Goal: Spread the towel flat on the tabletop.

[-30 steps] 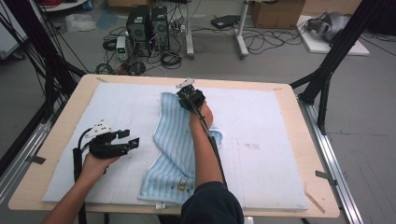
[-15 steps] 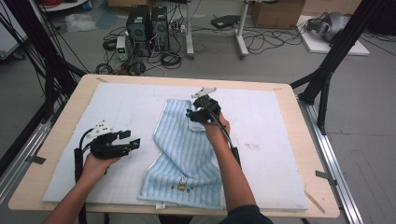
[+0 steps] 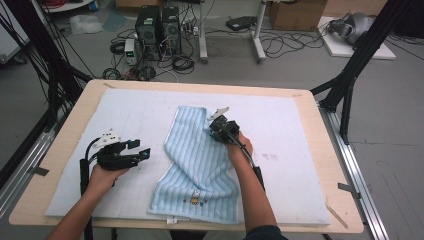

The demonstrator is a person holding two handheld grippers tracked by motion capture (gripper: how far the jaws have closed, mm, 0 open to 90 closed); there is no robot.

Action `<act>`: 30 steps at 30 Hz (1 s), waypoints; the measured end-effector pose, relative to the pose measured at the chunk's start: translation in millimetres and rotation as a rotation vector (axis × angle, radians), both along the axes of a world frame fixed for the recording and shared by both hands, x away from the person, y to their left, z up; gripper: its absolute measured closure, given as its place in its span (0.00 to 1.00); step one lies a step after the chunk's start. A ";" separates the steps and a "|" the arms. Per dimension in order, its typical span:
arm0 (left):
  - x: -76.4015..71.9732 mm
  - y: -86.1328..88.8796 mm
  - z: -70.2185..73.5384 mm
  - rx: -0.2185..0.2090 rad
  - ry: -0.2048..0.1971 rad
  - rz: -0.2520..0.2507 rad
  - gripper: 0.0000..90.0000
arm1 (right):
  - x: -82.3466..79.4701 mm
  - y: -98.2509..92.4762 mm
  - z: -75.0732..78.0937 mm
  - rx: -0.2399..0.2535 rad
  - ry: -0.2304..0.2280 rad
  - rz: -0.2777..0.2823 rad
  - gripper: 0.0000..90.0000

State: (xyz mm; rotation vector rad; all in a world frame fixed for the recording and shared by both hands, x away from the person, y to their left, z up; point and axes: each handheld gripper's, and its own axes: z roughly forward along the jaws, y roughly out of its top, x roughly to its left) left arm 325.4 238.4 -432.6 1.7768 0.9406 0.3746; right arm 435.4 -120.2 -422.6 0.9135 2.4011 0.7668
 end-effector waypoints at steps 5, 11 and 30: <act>-0.1 -1.6 -0.9 0.005 0.003 -0.003 0.42 | 22.0 -30.9 11.6 -0.026 -0.129 -0.250 0.90; 0.5 -0.4 -1.6 0.003 0.007 -0.002 0.42 | 25.0 -63.1 23.8 0.055 -0.134 -0.427 0.62; -0.2 -4.4 -2.5 0.011 0.008 -0.003 0.42 | -22.1 -55.2 -9.7 0.079 0.096 -0.193 0.96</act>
